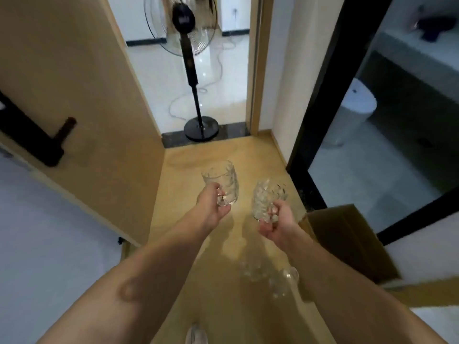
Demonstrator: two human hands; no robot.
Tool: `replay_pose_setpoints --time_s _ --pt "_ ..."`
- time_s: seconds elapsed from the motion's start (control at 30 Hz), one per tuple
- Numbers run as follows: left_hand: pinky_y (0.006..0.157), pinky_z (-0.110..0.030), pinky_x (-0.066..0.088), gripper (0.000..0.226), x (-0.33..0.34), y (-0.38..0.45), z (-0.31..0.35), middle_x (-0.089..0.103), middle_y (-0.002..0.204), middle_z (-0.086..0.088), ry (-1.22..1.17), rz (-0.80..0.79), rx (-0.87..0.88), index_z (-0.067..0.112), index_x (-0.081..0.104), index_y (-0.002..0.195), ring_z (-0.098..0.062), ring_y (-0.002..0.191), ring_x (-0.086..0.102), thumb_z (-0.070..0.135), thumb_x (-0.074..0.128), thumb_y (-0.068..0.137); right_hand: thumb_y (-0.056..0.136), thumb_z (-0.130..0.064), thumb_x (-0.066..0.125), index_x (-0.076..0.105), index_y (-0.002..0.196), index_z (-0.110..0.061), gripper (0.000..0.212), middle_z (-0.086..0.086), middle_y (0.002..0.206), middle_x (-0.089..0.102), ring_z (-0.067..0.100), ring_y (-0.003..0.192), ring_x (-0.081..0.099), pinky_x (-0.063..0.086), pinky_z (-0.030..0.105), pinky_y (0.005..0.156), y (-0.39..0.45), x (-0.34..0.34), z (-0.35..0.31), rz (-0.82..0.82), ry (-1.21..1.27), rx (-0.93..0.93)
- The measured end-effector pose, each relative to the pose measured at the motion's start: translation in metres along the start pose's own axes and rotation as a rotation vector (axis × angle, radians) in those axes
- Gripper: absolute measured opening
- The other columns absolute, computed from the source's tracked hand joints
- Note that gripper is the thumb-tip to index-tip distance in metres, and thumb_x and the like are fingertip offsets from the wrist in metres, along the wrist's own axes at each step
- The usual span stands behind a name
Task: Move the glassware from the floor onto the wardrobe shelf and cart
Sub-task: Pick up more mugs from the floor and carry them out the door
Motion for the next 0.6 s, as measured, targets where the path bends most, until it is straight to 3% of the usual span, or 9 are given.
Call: replay_pose_setpoints --time_s 0.13,0.3,0.47,0.6 --pt "0.078 -0.035 0.057 0.017 0.004 -0.077 0.063 0.060 0.093 -0.005 -0.087 0.054 0.214 0.019 0.056 0.084 -0.019 0.080 0.059 0.031 0.054 0.096 0.093 -0.040 0.051 0.049 0.071 -0.022 0.028 0.004 0.079 0.058 0.017 0.057 0.050 0.054 0.034 0.064 -0.048 0.042 -0.071 -0.155 -0.141 -0.180" --pt "0.089 -0.037 0.053 0.028 -0.014 -0.172 0.084 0.051 0.063 0.007 -0.232 0.162 0.371 0.022 0.046 0.069 -0.016 0.070 0.055 0.025 0.047 0.097 0.094 -0.035 0.052 0.047 0.066 -0.022 0.031 -0.003 0.058 0.048 0.014 0.051 0.044 0.050 0.031 0.061 -0.110 0.065 -0.109 -0.351 -0.328 -0.330" --pt "0.101 -0.041 0.051 0.018 -0.057 -0.266 0.065 0.047 0.063 0.007 -0.409 0.292 0.507 0.020 0.048 0.075 -0.017 0.063 0.056 0.021 0.049 0.093 0.093 -0.033 0.052 0.047 0.073 -0.019 0.025 -0.002 0.065 0.043 0.017 0.055 0.047 0.052 0.033 0.063 -0.166 0.096 -0.103 -0.554 -0.511 -0.340" --pt "0.102 -0.042 0.051 0.022 -0.101 -0.341 0.040 0.048 0.074 0.003 -0.483 0.422 0.605 0.021 0.046 0.070 -0.019 0.073 0.057 0.023 0.050 0.091 0.093 -0.037 0.049 0.044 0.066 -0.018 0.033 0.005 0.070 0.051 0.026 0.070 0.056 0.054 0.034 0.063 -0.223 0.121 -0.070 -0.737 -0.676 -0.348"
Point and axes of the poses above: each hand's wrist, its own y-axis towards the middle knuckle, its own x-axis out of the palm, z = x × y, the point moved 3 cm from there along y, towards the middle knuckle
